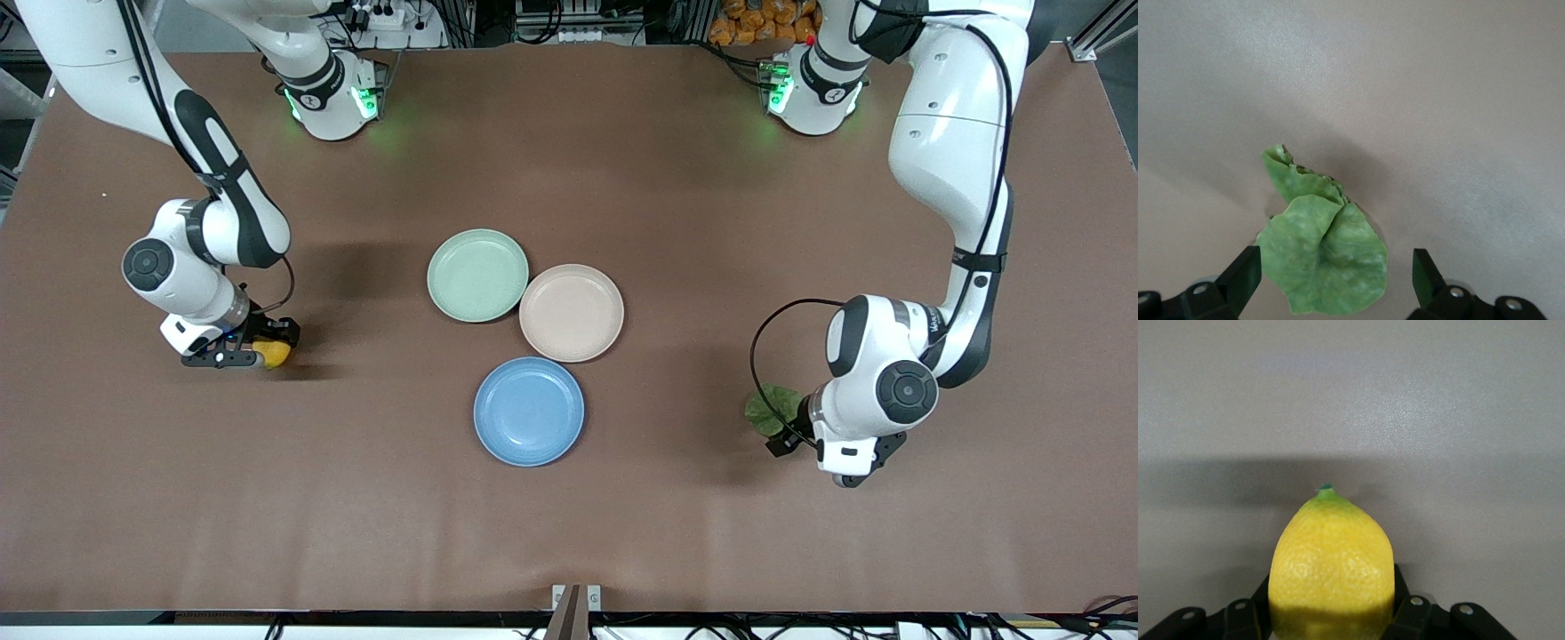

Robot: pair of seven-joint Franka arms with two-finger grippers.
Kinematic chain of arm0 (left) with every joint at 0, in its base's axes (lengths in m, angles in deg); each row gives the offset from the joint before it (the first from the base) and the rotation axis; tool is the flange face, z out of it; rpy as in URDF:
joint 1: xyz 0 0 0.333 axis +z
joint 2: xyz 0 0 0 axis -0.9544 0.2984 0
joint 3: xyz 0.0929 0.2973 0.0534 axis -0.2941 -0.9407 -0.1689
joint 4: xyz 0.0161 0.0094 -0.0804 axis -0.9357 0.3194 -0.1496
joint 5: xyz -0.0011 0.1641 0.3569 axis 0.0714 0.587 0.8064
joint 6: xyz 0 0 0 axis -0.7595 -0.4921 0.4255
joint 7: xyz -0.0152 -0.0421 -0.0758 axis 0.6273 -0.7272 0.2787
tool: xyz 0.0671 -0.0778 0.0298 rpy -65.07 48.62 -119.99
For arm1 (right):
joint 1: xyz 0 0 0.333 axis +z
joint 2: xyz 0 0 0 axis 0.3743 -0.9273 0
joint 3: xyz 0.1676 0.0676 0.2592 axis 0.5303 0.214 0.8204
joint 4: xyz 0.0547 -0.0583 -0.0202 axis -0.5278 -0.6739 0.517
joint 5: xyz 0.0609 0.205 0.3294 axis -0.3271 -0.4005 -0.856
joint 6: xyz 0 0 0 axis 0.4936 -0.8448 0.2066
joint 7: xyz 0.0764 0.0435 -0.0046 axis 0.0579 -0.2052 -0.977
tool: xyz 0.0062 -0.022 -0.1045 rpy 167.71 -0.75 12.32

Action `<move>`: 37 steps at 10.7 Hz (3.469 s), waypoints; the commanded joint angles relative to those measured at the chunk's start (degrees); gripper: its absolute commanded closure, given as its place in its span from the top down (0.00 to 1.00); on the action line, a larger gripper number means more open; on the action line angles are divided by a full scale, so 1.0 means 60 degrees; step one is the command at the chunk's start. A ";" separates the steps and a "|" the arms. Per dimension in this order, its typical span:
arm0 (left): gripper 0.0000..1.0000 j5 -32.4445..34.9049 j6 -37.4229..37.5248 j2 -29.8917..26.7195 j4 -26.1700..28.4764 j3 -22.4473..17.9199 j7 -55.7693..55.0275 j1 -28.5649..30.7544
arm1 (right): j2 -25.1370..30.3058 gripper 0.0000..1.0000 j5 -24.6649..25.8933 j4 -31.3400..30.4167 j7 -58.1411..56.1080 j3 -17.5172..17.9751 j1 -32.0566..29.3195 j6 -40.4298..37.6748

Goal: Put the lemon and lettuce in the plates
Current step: 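Carry the lemon with the right gripper over the blue plate, then release the lemon onto the blue plate while the left gripper carries lettuce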

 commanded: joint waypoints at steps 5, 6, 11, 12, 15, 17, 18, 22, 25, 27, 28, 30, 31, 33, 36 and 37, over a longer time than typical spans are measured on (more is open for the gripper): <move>1.00 0.0241 -0.0376 0.0565 -0.0241 -0.0123 -0.0159 -0.0134 | 0.0202 0.00 0.0033 0.1240 0.0198 0.0207 0.0015 -0.1800; 1.00 0.0256 -0.0392 0.0595 -0.0241 -0.0123 -0.0057 -0.0134 | 0.0202 0.00 0.0033 0.1651 0.0519 0.0439 0.0074 -0.2373; 0.85 0.0256 -0.0597 0.0757 -0.0212 -0.0123 0.0105 -0.0061 | -0.0046 0.00 0.0019 0.2971 0.3270 0.1787 0.0556 -0.2745; 0.23 0.0256 -0.0597 0.0786 -0.0198 -0.0123 0.0033 -0.0061 | -0.0192 0.00 0.0019 0.3263 0.3900 0.1818 0.0891 -0.2745; 0.00 0.0344 -0.0597 0.0859 -0.0183 -0.0123 0.0090 -0.0119 | -0.1215 0.00 0.0019 0.4580 0.5732 0.1950 0.1859 -0.2628; 0.00 0.0461 -0.0597 0.0743 -0.0183 -0.0123 0.0134 -0.0119 | -0.1846 0.00 0.0019 0.5503 0.6232 0.2199 0.2138 -0.2584; 0.00 0.0461 -0.0597 0.0655 -0.0183 -0.0123 0.0164 -0.0119 | -0.2008 0.00 0.0019 0.5826 0.6540 0.2214 0.2299 -0.2555; 0.00 0.0461 -0.0422 0.0071 0.0021 -0.0035 0.0193 -0.0148 | -0.2828 0.00 0.0004 0.6430 0.6923 0.2755 0.2636 -0.0905; 0.00 0.0461 0.0295 -0.0530 0.0196 0.0009 0.0630 -0.0339 | -0.3428 0.00 0.0048 0.6445 0.6924 0.2961 0.2915 0.0286; 0.00 0.0461 0.0326 -0.1319 0.1072 0.0155 0.1026 -0.0324 | -0.3708 0.03 0.0034 0.6445 0.6924 0.2961 0.3033 0.0680; 0.00 0.0446 0.0326 -0.1860 0.1729 0.0170 0.1289 -0.0324 | -0.3839 0.04 0.0033 0.6445 0.6924 0.2976 0.3120 0.0886; 0.00 0.0432 0.0326 -0.2697 0.2699 0.0359 0.1701 -0.0208 | -0.4045 0.05 0.0048 0.6459 0.6924 0.3121 0.3151 0.1064; 0.00 0.0432 0.0326 -0.2932 0.2964 0.0433 0.1716 -0.0236 | -0.4089 0.05 0.0048 0.6459 0.6924 0.3122 0.3223 0.1064; 0.00 0.0402 0.0369 -0.3256 0.3127 0.0856 0.1571 -0.0251 | -0.4192 0.08 0.0048 0.6459 0.6938 0.3122 0.3399 0.1078; 0.00 0.0315 0.0516 -0.3359 0.3026 0.1763 0.0432 -0.0324 | -0.4324 0.34 0.0077 0.6459 0.7026 0.3122 0.3517 0.1151; 0.00 0.0300 0.0502 -0.3345 0.2851 0.2100 -0.0022 -0.0368 | -0.4353 0.73 0.0164 0.6459 0.7012 0.3122 0.3517 0.1166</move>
